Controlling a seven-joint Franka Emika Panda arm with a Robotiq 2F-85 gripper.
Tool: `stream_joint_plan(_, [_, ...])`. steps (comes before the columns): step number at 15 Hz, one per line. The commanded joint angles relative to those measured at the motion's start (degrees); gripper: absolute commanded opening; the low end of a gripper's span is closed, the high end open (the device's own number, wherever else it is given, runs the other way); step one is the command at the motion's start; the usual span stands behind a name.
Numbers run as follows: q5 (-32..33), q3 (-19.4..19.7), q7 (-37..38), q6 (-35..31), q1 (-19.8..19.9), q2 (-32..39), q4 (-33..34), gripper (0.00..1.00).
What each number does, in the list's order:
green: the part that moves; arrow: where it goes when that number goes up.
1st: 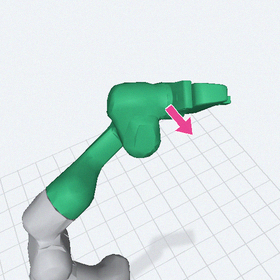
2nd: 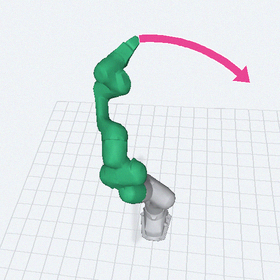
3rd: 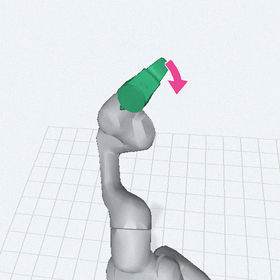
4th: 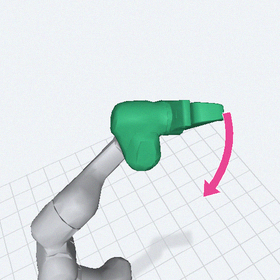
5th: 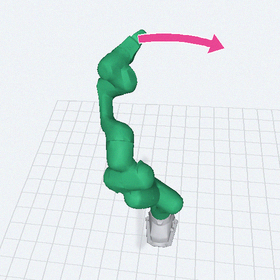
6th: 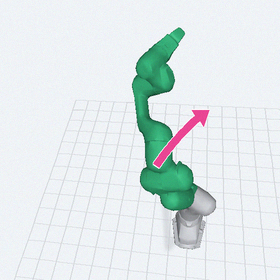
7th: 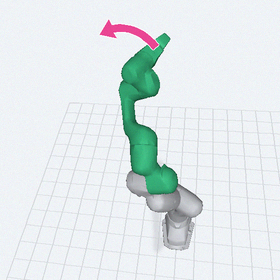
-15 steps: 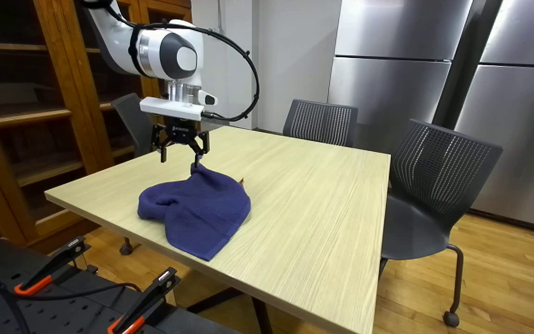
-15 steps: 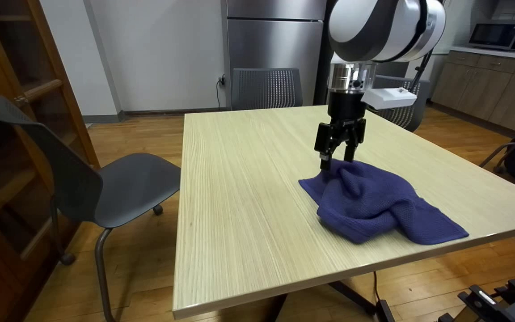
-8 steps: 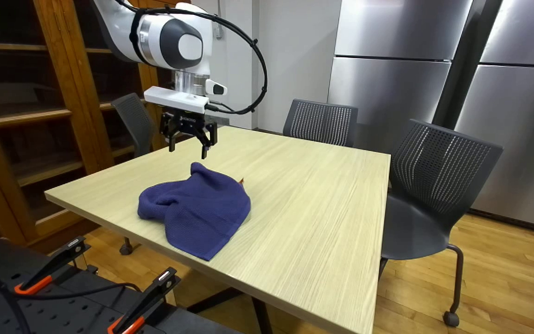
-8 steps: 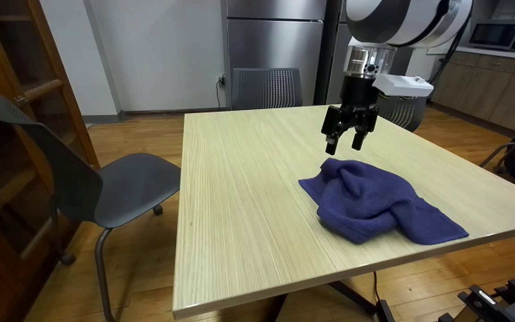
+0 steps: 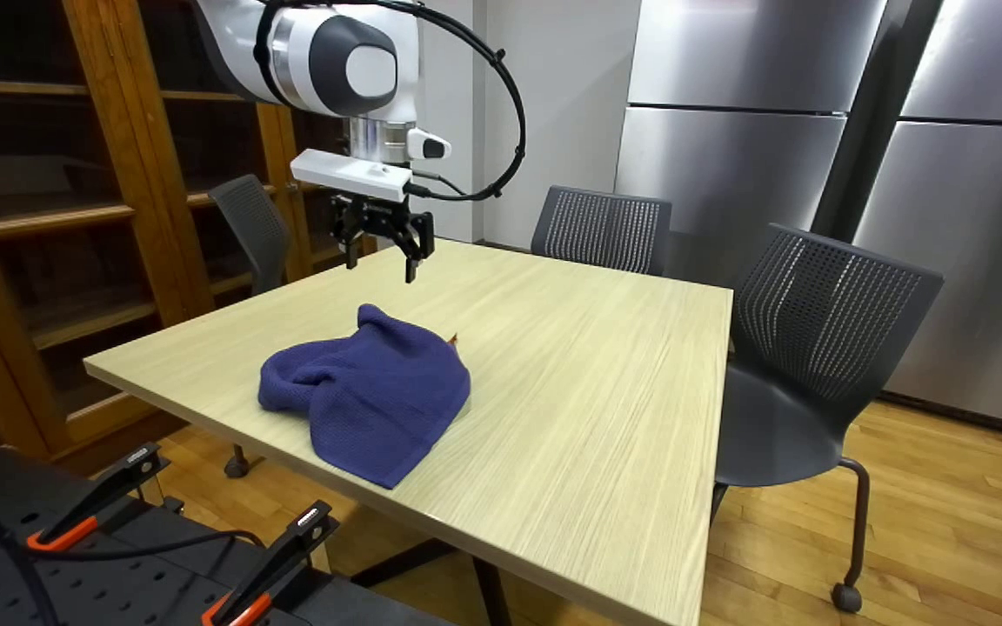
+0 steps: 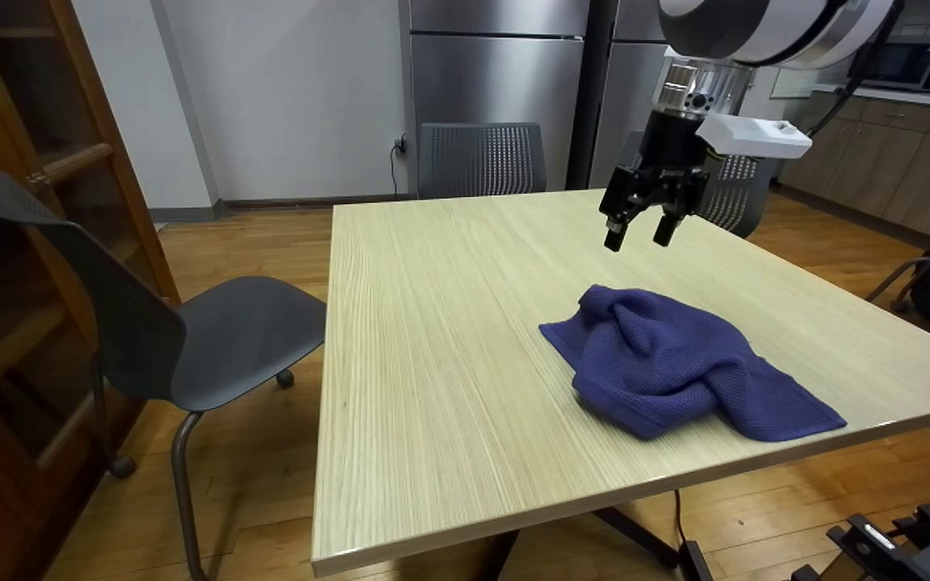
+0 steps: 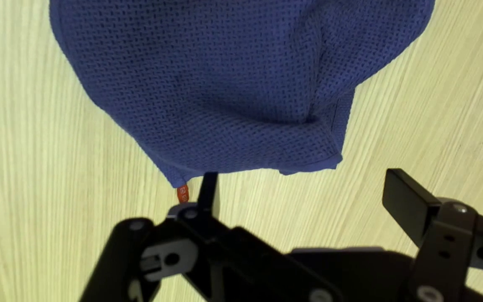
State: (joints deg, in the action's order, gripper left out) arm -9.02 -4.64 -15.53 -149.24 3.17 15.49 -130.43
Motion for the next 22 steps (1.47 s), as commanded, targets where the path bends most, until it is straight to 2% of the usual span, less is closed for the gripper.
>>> stream_joint_plan(1, [-3.9, -0.4, -1.1, -2.7, 1.7, -4.4, -3.5, 1.00])
stream_joint_plan(9, [-9.3, 0.3, -1.1, -5.5, 2.3, -7.8, -5.8, 1.00])
stream_joint_plan(10, [-7.8, 0.6, -0.1, -4.5, 1.7, -5.2, -3.4, 1.00])
stream_joint_plan(22, [-7.9, 0.9, -0.1, -5.0, 1.7, -5.7, -4.1, 1.00])
